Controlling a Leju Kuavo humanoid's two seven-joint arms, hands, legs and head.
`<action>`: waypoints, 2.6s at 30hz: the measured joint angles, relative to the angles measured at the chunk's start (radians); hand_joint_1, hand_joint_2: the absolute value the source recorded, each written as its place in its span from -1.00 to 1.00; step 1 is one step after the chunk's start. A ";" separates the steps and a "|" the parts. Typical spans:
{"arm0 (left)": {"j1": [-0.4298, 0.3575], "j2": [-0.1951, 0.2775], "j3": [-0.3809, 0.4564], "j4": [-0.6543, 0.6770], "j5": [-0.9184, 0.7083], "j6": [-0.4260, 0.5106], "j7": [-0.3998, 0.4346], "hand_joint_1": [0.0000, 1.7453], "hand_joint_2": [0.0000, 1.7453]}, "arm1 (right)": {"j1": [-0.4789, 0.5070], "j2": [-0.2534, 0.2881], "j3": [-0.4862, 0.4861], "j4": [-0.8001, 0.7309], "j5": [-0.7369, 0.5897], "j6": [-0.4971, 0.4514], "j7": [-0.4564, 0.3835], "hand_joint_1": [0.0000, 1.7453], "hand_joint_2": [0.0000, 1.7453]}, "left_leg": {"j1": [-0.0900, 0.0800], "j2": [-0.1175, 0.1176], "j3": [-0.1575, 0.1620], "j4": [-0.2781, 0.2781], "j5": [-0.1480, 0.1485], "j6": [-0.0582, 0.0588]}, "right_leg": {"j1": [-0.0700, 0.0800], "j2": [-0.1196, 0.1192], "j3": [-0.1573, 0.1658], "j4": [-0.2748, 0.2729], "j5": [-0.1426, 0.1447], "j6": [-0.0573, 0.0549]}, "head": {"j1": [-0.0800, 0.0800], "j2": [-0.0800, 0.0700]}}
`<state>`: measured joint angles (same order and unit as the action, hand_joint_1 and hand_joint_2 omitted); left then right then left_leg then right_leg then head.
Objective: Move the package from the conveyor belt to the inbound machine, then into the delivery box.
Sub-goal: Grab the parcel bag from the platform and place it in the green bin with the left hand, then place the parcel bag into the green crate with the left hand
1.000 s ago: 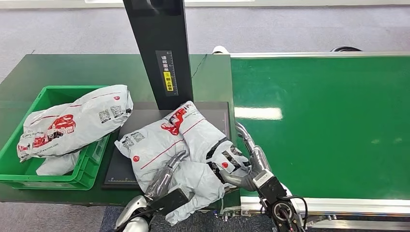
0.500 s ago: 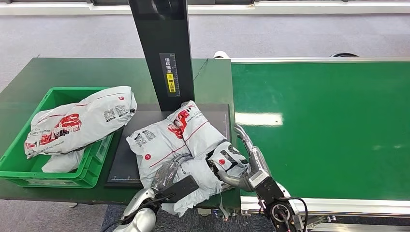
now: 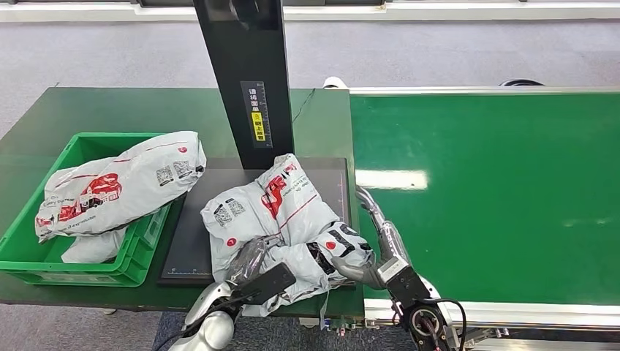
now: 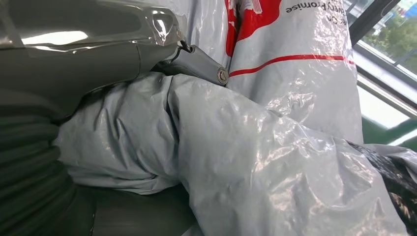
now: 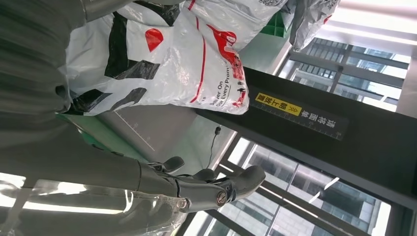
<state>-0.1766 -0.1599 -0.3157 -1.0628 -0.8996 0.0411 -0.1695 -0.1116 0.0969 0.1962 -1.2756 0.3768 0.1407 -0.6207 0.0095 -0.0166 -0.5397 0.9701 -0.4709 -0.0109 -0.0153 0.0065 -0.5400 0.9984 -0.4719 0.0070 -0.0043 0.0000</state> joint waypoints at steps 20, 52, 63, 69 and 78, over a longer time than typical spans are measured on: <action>0.085 0.031 0.009 -0.180 -0.027 0.351 -0.195 1.00 1.00 | 0.022 -0.005 -0.008 -0.018 -0.024 0.000 0.003 -1.00 1.00 | 0.000 0.002 -0.016 0.001 0.002 0.000 | 0.000 0.001 -0.019 0.001 0.001 -0.001 | 0.000 0.000; 0.123 0.064 0.239 -0.569 -0.222 0.641 -0.521 1.00 1.00 | 0.013 -0.016 0.002 -0.015 -0.061 -0.019 0.013 -1.00 1.00 | 0.000 0.003 -0.018 0.001 0.002 -0.001 | 0.000 0.002 -0.021 0.001 0.001 -0.001 | 0.000 0.000; -0.013 0.199 0.457 -0.450 -0.347 0.636 -0.043 1.00 1.00 | 0.058 -0.021 -0.007 -0.061 -0.044 -0.022 0.021 -1.00 1.00 | 0.002 0.005 -0.018 0.001 0.003 -0.002 | 0.002 0.004 -0.022 0.001 0.002 -0.002 | 0.000 0.000; -0.092 0.283 0.511 -0.324 -0.334 0.620 0.013 1.00 1.00 | 0.069 -0.025 -0.009 -0.069 -0.039 -0.022 0.021 -1.00 1.00 | 0.001 0.005 -0.018 0.001 0.003 -0.002 | 0.002 0.004 -0.022 0.001 0.002 -0.002 | 0.000 0.000; -0.177 0.333 0.554 -0.210 -0.326 0.435 0.125 1.00 1.00 | 0.070 -0.025 -0.013 -0.070 -0.037 -0.022 0.030 -1.00 1.00 | 0.002 0.005 -0.018 0.001 0.003 -0.002 | 0.002 0.004 -0.023 0.001 0.002 -0.002 | 0.000 0.000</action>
<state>-0.3535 0.1730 0.2385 -1.2731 -1.2256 0.4758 -0.0443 -0.0412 0.0714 0.1834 -1.3455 0.3403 0.1186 -0.5908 0.0111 -0.0115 -0.5578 0.9710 -0.4680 -0.0129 -0.0133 0.0104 -0.5625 0.9998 -0.4697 0.0047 -0.0044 0.0000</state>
